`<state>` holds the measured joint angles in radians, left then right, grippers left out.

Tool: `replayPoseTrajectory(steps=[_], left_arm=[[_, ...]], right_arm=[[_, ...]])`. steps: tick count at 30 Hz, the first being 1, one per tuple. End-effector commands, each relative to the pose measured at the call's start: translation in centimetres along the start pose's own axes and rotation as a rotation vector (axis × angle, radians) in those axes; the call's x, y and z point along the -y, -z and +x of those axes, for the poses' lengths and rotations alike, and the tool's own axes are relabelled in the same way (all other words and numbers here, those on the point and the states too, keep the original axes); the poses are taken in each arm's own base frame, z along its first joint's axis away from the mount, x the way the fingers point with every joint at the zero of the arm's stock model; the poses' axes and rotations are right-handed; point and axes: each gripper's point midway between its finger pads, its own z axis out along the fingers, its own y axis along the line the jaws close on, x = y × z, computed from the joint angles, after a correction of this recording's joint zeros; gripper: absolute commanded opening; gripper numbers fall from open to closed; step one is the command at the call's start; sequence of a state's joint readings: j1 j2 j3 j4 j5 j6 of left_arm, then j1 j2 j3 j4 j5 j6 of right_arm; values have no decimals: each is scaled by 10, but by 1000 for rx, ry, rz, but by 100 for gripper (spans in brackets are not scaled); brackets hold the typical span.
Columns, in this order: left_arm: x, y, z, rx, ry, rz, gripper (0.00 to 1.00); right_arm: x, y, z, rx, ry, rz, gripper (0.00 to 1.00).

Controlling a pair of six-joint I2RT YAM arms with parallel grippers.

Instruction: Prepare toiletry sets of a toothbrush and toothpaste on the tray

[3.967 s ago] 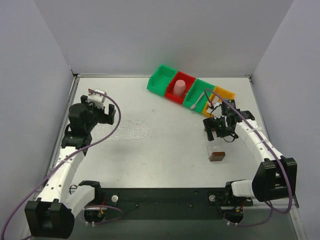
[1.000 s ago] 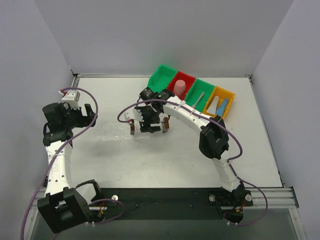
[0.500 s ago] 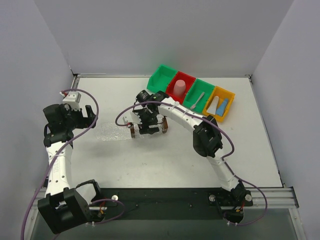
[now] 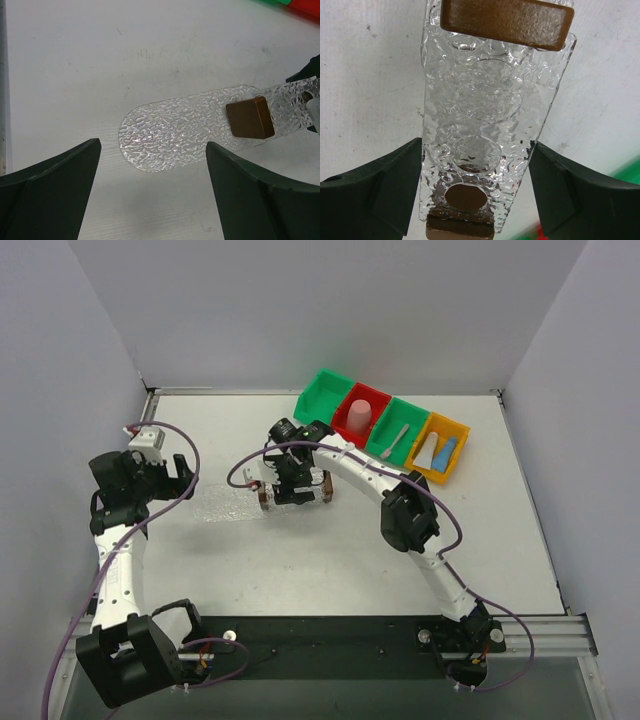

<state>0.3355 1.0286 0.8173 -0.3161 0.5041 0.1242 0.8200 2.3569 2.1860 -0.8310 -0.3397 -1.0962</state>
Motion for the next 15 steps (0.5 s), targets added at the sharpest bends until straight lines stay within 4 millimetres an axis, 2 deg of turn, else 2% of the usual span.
replayPoseTrajectory(steps=[1,6,15], left_arm=[[3,0,-16,65,-51,32,97],[4,-1,-13,66,-61,41,97],[7,-2,-13,71,-61,61,97]], right_arm=[[1,4,-2,-11,-43,7,50],[1,8,-1,-11,-78,15,59],[0,11,2,-21,-102,23,67]])
